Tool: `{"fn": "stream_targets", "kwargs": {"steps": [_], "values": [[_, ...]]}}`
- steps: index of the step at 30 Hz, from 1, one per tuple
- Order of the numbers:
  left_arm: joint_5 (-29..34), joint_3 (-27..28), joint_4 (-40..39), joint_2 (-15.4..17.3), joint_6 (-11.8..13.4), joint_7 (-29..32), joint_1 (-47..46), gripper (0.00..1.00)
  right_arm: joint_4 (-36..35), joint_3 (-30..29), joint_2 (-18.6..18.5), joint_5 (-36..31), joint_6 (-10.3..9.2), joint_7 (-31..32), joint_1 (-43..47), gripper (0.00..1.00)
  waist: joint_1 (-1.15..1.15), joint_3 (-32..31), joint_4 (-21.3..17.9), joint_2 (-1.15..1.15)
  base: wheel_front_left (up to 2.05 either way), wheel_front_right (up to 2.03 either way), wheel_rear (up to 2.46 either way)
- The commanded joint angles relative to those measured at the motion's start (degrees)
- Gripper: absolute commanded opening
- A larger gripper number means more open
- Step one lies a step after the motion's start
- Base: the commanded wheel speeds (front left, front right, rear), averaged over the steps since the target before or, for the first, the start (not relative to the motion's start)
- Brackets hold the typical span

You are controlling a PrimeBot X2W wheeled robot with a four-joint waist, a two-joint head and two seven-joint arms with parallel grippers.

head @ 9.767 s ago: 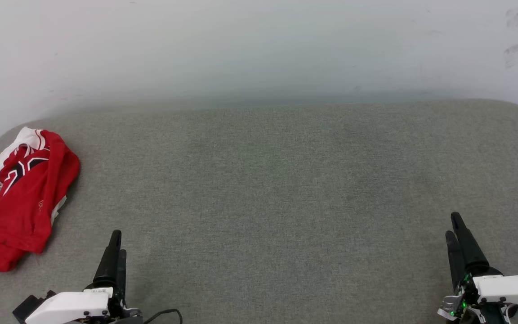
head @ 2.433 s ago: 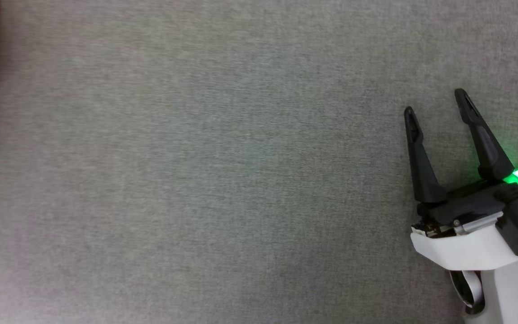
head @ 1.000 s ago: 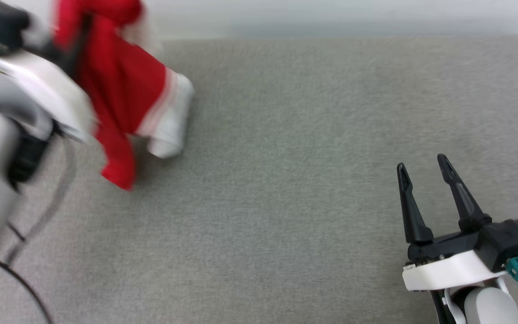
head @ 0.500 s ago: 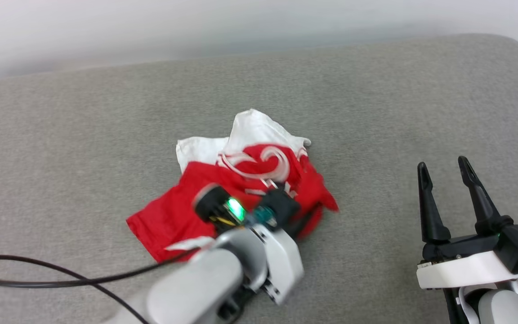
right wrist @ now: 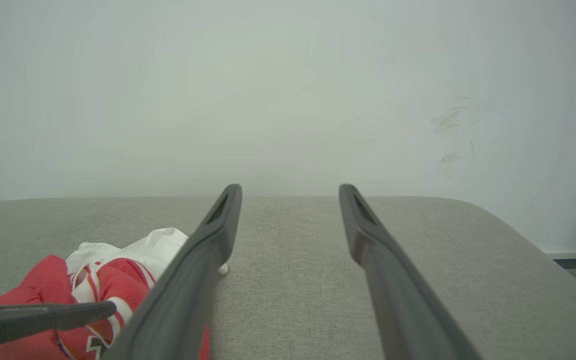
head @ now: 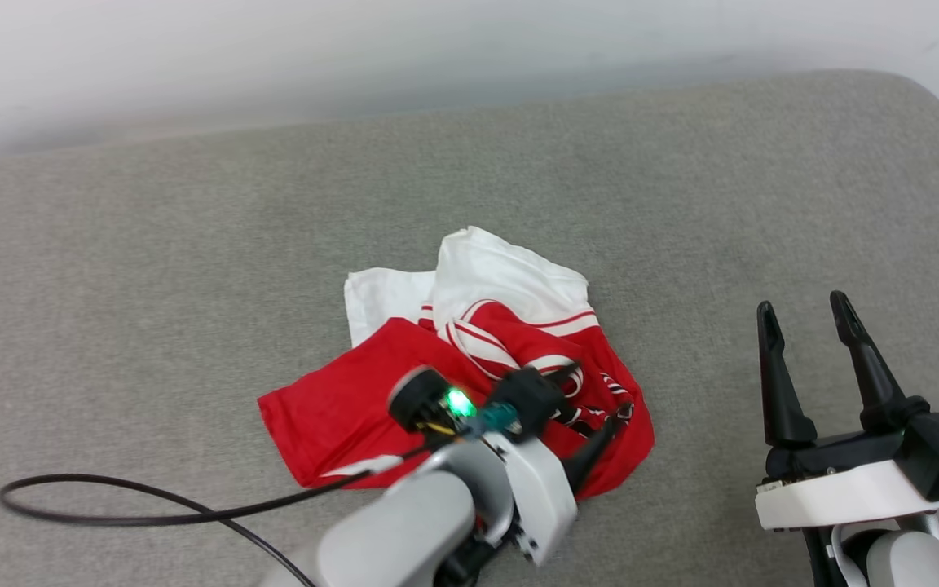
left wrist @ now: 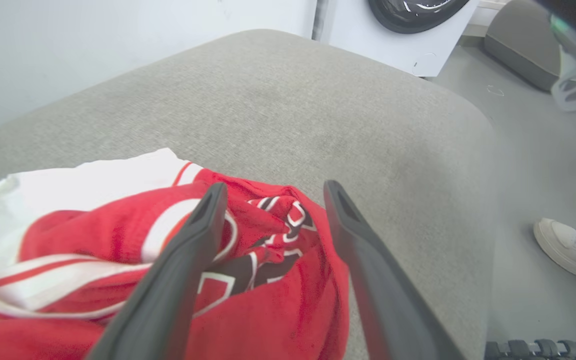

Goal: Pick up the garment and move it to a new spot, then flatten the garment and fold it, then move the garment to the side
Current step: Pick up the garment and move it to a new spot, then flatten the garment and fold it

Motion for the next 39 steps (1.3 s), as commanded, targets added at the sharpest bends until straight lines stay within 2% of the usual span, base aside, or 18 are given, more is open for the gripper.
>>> {"fn": "stream_targets", "kwargs": {"steps": [1,3,9,12,13,15,19,22,27,31,33,35,39], "values": [[-0.56,1.77,-0.78,0.8,0.44,-2.34,-1.14,1.0,0.08,-0.06,0.17,-0.2,-0.04,-0.1,0.95,1.0,0.0,-1.24,1.29,0.0,0.0,0.0,0.0],[-1.49,4.79,-2.14,2.2,0.87,-4.63,-1.43,1.0,0.08,-0.08,0.17,-0.53,-0.04,-0.1,1.23,1.0,0.0,-2.15,2.23,0.0,0.0,0.0,0.0],[0.96,14.33,-6.44,11.1,5.52,-6.96,-0.81,1.0,-0.19,-0.38,0.13,-1.33,-0.04,-0.1,2.16,1.0,0.0,-4.15,5.13,0.0,0.0,0.0,0.0],[2.79,21.09,-11.31,15.34,7.53,-6.96,2.41,1.0,-0.64,-0.4,0.14,-1.75,-0.04,-0.1,2.34,1.0,0.0,-4.49,6.4,0.0,0.0,0.0,0.0],[3.92,25.6,-14.93,17.22,8.22,-6.96,5.78,1.0,-0.88,-0.39,0.15,-1.74,-0.04,-0.1,2.54,1.0,0.0,-4.6,7.1,0.0,0.0,0.0,0.0],[4.82,30.07,-19.25,17.76,8.22,-6.97,9.79,1.0,-1.13,-0.25,0.14,-1.86,-0.04,-0.1,2.7,1.0,0.0,-4.65,7.59,0.0,0.0,0.0,0.0],[8.73,38.73,-25.91,17.09,7.56,-6.98,20.28,1.0,-1.49,-0.11,0.14,-1.73,-0.04,-0.1,2.97,1.0,0.0,-4.56,8.3,0.0,0.0,0.0,0.0],[11.66,43.72,-29.38,13.61,6.25,-6.98,26.83,1.0,-1.31,0.02,0.13,-1.29,-0.04,-0.1,3.4,1.0,0.0,-4.54,8.7,0.0,0.0,0.0,0.0],[16.17,49.17,-31.06,7.94,1.48,-6.99,33.32,1.0,-0.79,-0.28,0.15,-1.34,-0.03,-0.1,4.07,1.0,0.0,-4.56,9.84,0.0,0.0,0.0,0.0],[19.77,51.72,-31.04,5.26,-2.18,-6.99,33.86,1.0,0.7,-1.13,-0.1,-1.19,-0.04,-0.1,3.46,1.0,0.0,-4.15,10.7,0.0,0.0,0.0,0.0],[21.58,52.38,-30.72,4.35,-3.71,-6.98,33.26,1.0,3.47,0.38,-2.38,-1.62,-0.03,-0.08,2.48,1.0,0.0,-3.68,11.19,0.0,0.0,0.0,0.0],[22.77,53.02,-30.59,3.3,-4.77,-6.99,32.48,1.0,5.7,2.04,-4.46,-0.14,-0.04,2.85,0.54,1.0,0.0,-2.86,11.76,0.0,0.0,0.0,0.0],[24.39,54.15,-30.41,1.38,-6.25,-6.99,31.63,1.0,6.82,6.03,-10.08,6.11,-0.04,17.06,-4.56,1.0,0.0,-0.42,13.2,0.0,0.0,0.0,0.0]]}}
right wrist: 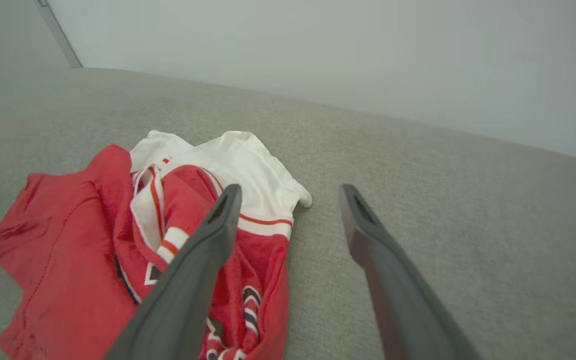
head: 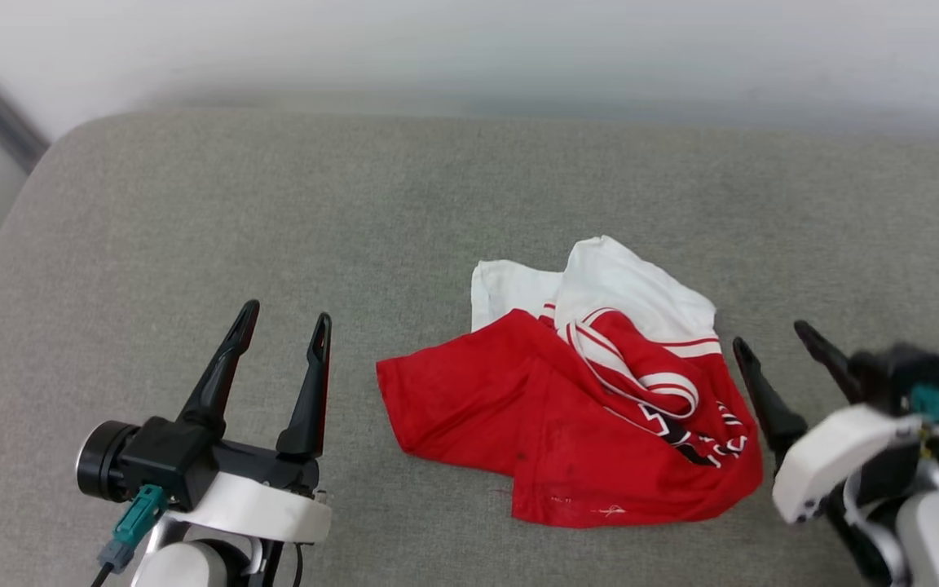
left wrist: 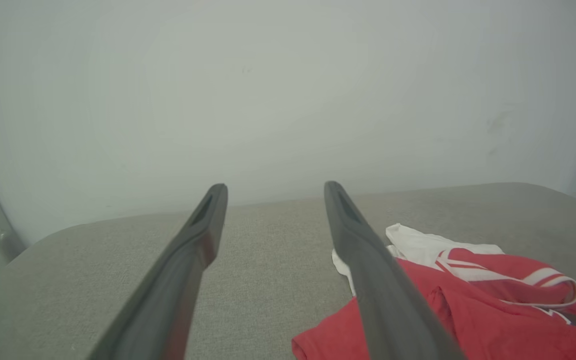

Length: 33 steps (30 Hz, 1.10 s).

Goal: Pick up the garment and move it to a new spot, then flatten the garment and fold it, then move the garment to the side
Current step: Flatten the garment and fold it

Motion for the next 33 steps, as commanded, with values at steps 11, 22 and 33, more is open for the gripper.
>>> {"fn": "stream_targets", "kwargs": {"steps": [11,22,33], "values": [[2.21,-0.04,2.07,-4.22,-2.1,-0.15,-4.35,1.0,-1.43,7.94,-13.61,10.81,-0.03,45.5,-16.42,1.0,0.0,8.82,7.33,0.0,0.0,0.0,0.0],[2.01,-1.38,2.02,-5.68,-2.34,-0.15,-6.89,1.0,8.91,8.26,-14.16,9.48,-0.04,56.99,-19.68,1.0,0.0,12.12,13.57,0.0,0.0,0.0,0.0],[2.44,-0.56,2.35,-4.73,-2.36,-0.15,-5.41,1.0,12.49,4.77,-13.05,8.42,-0.06,51.85,-16.44,0.0,0.0,9.09,11.2,0.0,0.0,0.0,0.0]]}}
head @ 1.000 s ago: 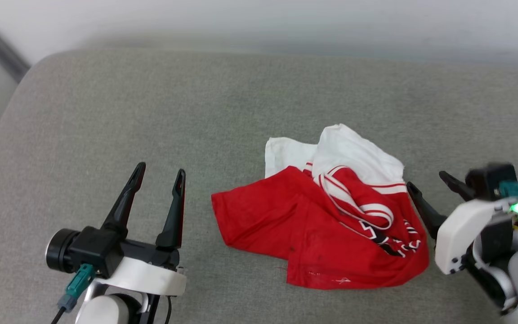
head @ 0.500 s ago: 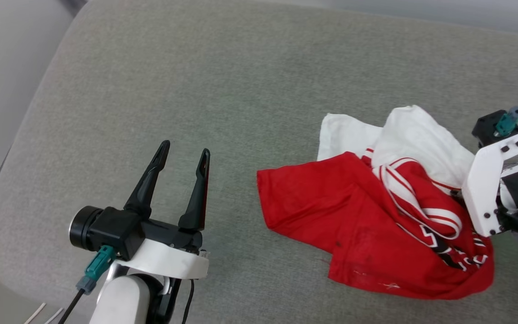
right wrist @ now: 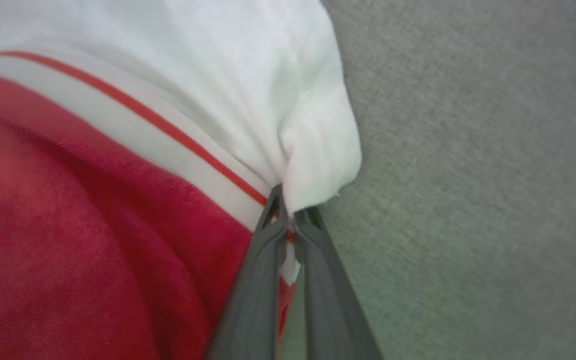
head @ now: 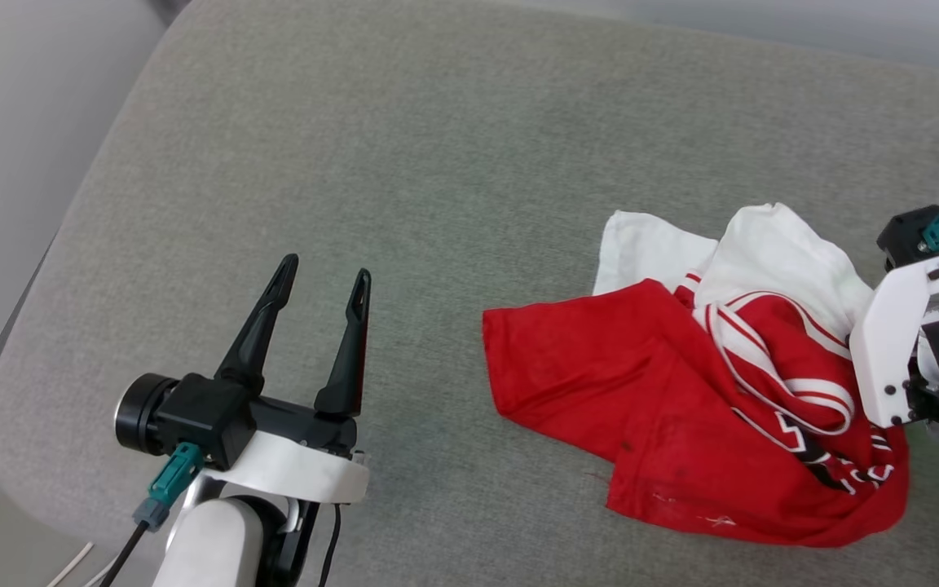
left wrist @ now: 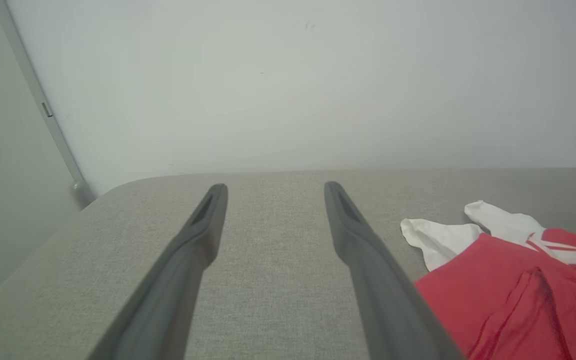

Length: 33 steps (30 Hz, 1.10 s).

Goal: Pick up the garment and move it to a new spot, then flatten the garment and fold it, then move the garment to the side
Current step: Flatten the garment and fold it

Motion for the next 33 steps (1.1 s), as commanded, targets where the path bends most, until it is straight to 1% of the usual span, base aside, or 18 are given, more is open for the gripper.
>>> {"fn": "stream_targets", "kwargs": {"steps": [1,8,13,16,17,20,23,25,26,27,28,30,33], "values": [[0.16,0.19,-0.09,0.15,-0.05,-0.14,0.65,1.0,1.89,-0.82,-0.49,-1.18,-0.1,-0.28,3.78,0.0,0.0,-1.56,-1.85,0.0,0.0,0.0,0.0],[0.48,1.45,-0.06,1.4,-0.05,-0.15,1.76,1.0,-0.99,-8.77,0.88,-2.36,-0.07,-6.47,6.71,0.0,0.0,-5.28,-7.22,0.0,0.0,0.0,0.0],[0.46,2.69,-0.35,2.0,-0.06,-0.15,2.63,1.0,-1.85,-17.43,2.86,-4.64,-0.07,-10.72,11.54,0.0,0.0,-6.88,-10.68,0.0,0.0,0.0,0.0],[0.62,3.04,-0.47,2.07,-0.06,-0.15,3.16,1.0,-1.34,-23.26,5.08,-6.57,-0.08,-13.52,14.84,0.0,0.0,-7.34,-12.12,0.0,0.0,0.0,0.0],[0.62,3.04,-0.47,2.07,-0.06,-0.15,3.16,1.0,-1.34,-23.26,5.08,-6.57,-0.08,-13.52,14.84,0.0,0.0,-7.34,-12.12,0.0,0.0,0.0,0.0],[0.64,3.17,-0.55,2.29,-0.06,-0.15,3.39,1.0,-0.24,-28.46,7.81,-8.41,-0.07,-16.53,17.73,0.0,0.0,-7.51,-12.94,0.0,0.0,0.0,0.0],[0.64,3.3,-0.57,2.42,-0.06,-0.15,3.68,1.0,1.06,-31.75,10.95,-9.41,-0.07,-19.19,20.12,0.0,0.0,-7.72,-13.42,0.0,0.0,0.0,0.0],[0.56,3.52,-0.6,2.51,-0.06,-0.15,3.94,1.0,1.98,-32.72,12.64,-9.73,-0.07,-20.93,21.11,0.0,0.0,-7.85,-13.78,0.0,0.0,0.0,0.0],[0.52,3.65,-0.6,2.56,-0.06,-0.15,4.1,1.0,2.46,-32.99,13.54,-9.66,-0.07,-21.87,21.32,0.38,0.0,-7.92,-14.0,0.0,0.0,0.0,0.0],[0.5,3.66,-0.54,2.66,-0.06,-0.15,4.3,1.0,3.43,-32.95,14.61,-9.0,-0.07,-21.58,21.46,1.0,0.0,-8.04,-14.21,0.0,0.0,0.0,0.0],[0.49,3.68,-0.47,2.72,-0.06,-0.15,4.47,1.0,3.28,-31.44,14.84,-8.74,-0.03,-22.35,21.47,1.0,0.0,-8.2,-14.4,0.0,0.0,0.0,0.0],[0.16,3.88,-0.39,2.76,-0.06,-0.15,4.72,1.0,2.26,-31.63,15.75,-7.16,-0.04,-25.06,19.76,1.0,0.0,-8.62,-14.9,0.0,0.0,0.0,0.0],[-0.04,4.42,-0.47,3.1,-0.06,-0.15,5.13,1.0,-0.4,-30.11,15.47,-6.7,-0.07,-28.74,18.91,1.0,0.0,-9.53,-15.63,0.0,0.0,0.0,0.0]]}}
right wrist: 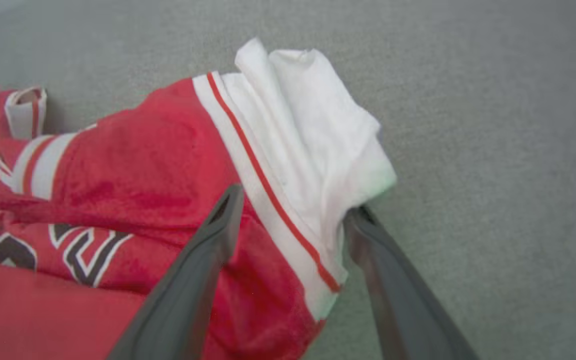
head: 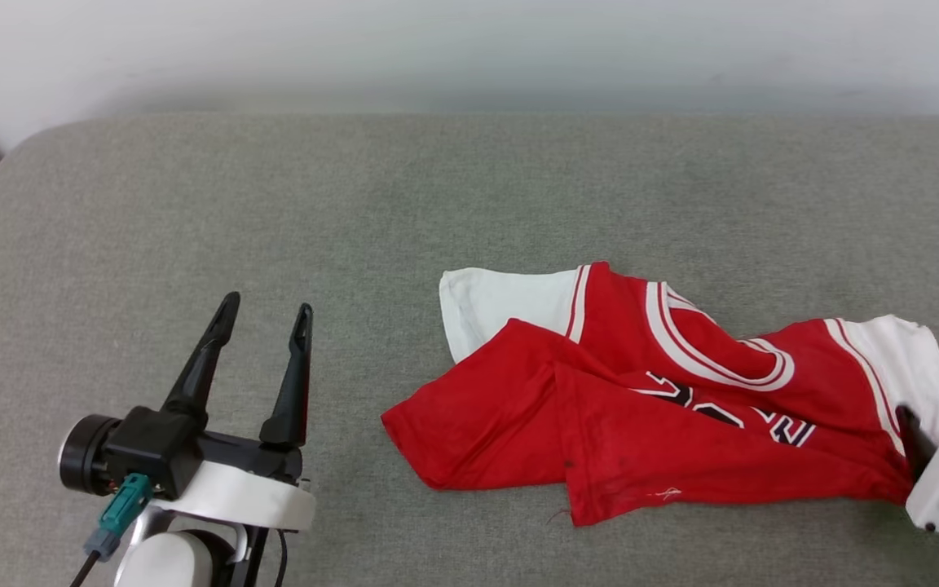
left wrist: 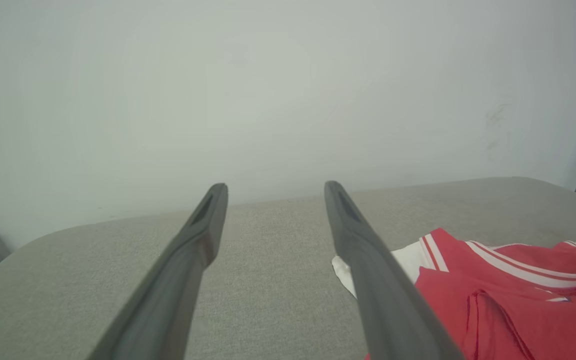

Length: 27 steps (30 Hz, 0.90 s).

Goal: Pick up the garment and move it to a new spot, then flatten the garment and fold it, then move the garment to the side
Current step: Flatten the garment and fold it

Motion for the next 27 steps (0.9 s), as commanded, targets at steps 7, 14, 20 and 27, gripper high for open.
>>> {"fn": "stream_targets", "kwargs": {"steps": [7,14,20,27], "values": [[-0.77,0.34,-0.9,0.03,-0.06,-0.14,1.43,1.0,-9.82,4.82,-0.31,3.53,-0.02,-10.14,2.68,1.0,0.0,-1.64,-1.94,0.0,0.0,0.0,0.0],[-6.49,-3.51,1.97,2.86,-0.06,0.57,-1.09,1.0,-15.9,6.66,1.91,5.97,-0.02,-23.39,4.95,1.0,0.0,-0.25,-4.79,0.0,0.0,0.0,0.0],[-12.54,-14.13,2.77,12.75,0.02,12.74,-11.85,1.0,-17.88,8.33,2.16,6.54,-0.02,-29.55,2.97,1.0,0.0,3.14,-7.43,0.0,0.0,0.0,0.0],[-23.97,-22.79,5.78,21.02,0.02,33.14,-29.52,1.0,-18.13,8.72,2.62,5.92,-0.02,-32.21,0.94,1.0,0.0,8.32,-10.44,0.0,0.0,0.0,0.0]]}}
